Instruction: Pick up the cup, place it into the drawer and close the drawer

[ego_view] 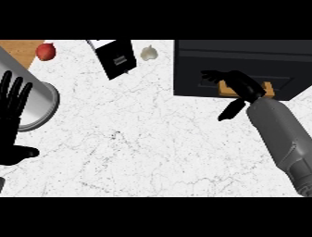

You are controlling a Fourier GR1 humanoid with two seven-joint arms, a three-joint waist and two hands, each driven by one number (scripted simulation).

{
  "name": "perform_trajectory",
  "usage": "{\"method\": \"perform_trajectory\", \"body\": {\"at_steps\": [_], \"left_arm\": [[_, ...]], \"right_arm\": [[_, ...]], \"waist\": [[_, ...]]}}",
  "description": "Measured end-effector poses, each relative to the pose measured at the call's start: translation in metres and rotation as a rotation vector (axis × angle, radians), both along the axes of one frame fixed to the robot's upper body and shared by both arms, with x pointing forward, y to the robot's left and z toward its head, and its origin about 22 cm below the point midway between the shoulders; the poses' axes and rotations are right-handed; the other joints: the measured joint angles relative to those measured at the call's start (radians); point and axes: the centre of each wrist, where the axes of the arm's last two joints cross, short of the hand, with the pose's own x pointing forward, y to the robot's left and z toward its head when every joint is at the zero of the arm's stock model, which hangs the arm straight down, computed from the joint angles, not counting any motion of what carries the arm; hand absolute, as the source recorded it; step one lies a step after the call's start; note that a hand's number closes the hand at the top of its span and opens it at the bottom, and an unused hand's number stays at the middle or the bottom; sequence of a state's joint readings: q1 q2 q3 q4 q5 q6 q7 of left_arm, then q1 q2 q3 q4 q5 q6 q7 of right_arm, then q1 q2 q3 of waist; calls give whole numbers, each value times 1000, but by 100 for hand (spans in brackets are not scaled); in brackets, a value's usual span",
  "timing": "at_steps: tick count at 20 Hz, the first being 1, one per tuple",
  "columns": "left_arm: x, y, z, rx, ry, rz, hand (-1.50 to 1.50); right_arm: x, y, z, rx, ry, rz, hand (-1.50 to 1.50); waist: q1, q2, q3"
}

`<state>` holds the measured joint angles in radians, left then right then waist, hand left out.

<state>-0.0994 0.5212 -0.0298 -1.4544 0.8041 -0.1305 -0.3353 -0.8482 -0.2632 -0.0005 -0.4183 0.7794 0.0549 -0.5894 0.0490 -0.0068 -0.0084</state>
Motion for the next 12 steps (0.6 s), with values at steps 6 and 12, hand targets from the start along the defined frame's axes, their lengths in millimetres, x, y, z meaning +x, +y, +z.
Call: {"method": "perform_trajectory", "body": {"at_steps": [6,12], "left_arm": [[5,-5,0,15,-11,-13,-150],[10,-6,-4,19,-14,-10,-150]], "right_arm": [[8,-12,9,18,29,23,-150],[9,-17,9,18,47,45,-150]], "waist": [[15,4,-1],[21,3,-4]]}}
